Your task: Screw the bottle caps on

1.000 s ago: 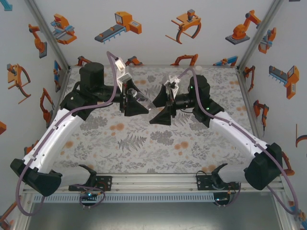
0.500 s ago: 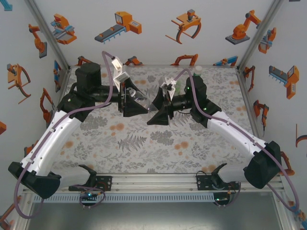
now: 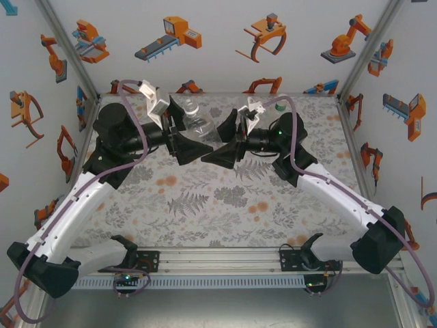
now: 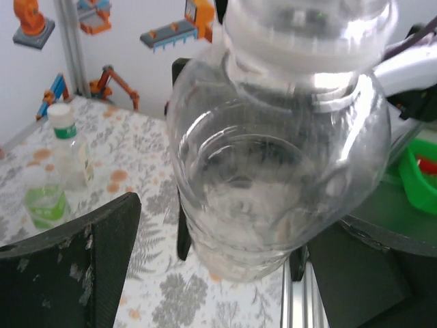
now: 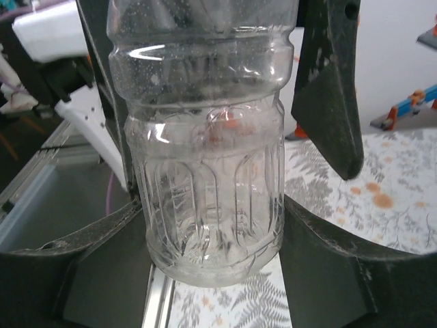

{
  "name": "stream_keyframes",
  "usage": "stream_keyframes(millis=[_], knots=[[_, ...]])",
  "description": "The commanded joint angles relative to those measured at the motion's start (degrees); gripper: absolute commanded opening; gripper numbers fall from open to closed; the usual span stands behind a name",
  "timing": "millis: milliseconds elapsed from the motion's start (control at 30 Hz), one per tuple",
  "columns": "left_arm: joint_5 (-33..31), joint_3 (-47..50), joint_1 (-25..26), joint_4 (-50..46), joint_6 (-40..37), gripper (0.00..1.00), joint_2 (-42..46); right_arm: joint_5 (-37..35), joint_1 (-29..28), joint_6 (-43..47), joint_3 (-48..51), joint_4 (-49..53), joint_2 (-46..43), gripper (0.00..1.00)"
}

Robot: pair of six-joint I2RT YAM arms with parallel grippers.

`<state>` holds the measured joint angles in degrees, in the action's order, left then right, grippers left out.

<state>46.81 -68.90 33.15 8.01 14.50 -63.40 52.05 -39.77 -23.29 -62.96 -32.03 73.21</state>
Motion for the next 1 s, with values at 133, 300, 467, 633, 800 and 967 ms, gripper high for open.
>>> stream_keyframes(millis=[133, 300, 467, 633, 800, 967], knots=[[-6.85, 1.57, 3.87, 21.06, 7.87, 0.87, -1.48, -9.63, -4.07, -3.52, 1.84, -12.27, -1.35, 0.28], [-5.85, -0.67, 4.82, 19.62, 7.70, 0.84, -3.37, -10.39, -4.88, -3.25, 1.85, -12.53, -1.52, 0.26], [-5.96, -0.53, 5.00, 20.17, 7.73, 0.76, -3.65, -11.31, -5.06, -3.06, 1.96, -12.67, -2.09, 0.25], [-5.80, -0.53, 5.35, 21.43, 7.93, 0.65, -4.26, -11.66, -5.14, -3.12, 1.96, -12.62, -1.90, 0.25], [-5.73, -0.47, 5.43, 22.14, 8.07, 0.56, -4.46, -12.06, -5.14, -3.03, 1.89, -12.64, -1.76, 0.25], [-5.49, -0.45, 5.47, 22.71, 8.42, 0.49, -5.14, -12.41, -5.14, -2.91, 1.90, -12.61, -1.66, 0.24]])
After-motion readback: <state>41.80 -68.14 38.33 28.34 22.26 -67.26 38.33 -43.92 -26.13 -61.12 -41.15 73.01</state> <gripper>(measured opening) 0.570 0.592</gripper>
